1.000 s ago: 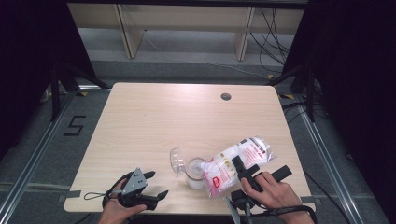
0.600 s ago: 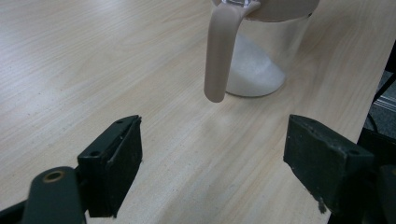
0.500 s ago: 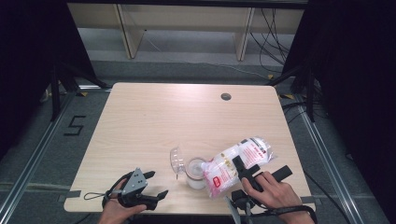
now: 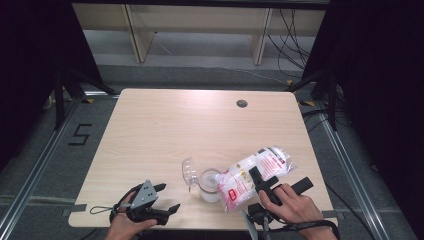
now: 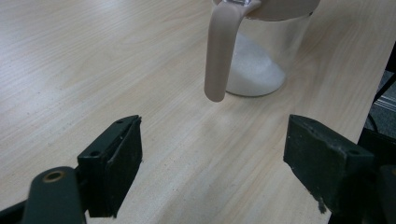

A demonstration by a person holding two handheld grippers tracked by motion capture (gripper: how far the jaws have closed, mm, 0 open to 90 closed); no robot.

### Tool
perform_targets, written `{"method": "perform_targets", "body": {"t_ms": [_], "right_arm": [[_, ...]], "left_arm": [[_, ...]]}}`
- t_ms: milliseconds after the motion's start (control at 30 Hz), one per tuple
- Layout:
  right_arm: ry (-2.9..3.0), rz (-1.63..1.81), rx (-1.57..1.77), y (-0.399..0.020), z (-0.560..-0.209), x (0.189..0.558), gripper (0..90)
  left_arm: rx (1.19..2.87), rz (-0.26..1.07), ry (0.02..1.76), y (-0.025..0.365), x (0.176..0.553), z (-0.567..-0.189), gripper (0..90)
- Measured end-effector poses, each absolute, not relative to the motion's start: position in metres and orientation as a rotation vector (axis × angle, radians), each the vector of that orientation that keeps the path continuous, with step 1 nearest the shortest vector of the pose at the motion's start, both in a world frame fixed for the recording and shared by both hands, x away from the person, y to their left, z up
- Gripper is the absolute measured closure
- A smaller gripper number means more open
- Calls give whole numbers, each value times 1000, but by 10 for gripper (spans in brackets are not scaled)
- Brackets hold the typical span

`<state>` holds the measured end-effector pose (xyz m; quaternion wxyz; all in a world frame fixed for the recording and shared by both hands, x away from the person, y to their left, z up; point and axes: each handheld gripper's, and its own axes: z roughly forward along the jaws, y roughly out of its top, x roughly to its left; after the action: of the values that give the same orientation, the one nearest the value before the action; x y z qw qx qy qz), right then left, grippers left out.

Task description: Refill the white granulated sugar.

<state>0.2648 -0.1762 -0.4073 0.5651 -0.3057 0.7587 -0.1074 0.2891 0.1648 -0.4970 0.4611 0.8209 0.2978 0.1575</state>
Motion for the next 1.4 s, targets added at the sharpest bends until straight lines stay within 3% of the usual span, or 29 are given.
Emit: {"method": "perform_targets", "body": {"t_ms": [1400], "right_arm": [[1772, -289, -735, -174, -406, 263, 711]], "left_arm": [[2005, 389, 737, 164, 288, -497, 191]]}}
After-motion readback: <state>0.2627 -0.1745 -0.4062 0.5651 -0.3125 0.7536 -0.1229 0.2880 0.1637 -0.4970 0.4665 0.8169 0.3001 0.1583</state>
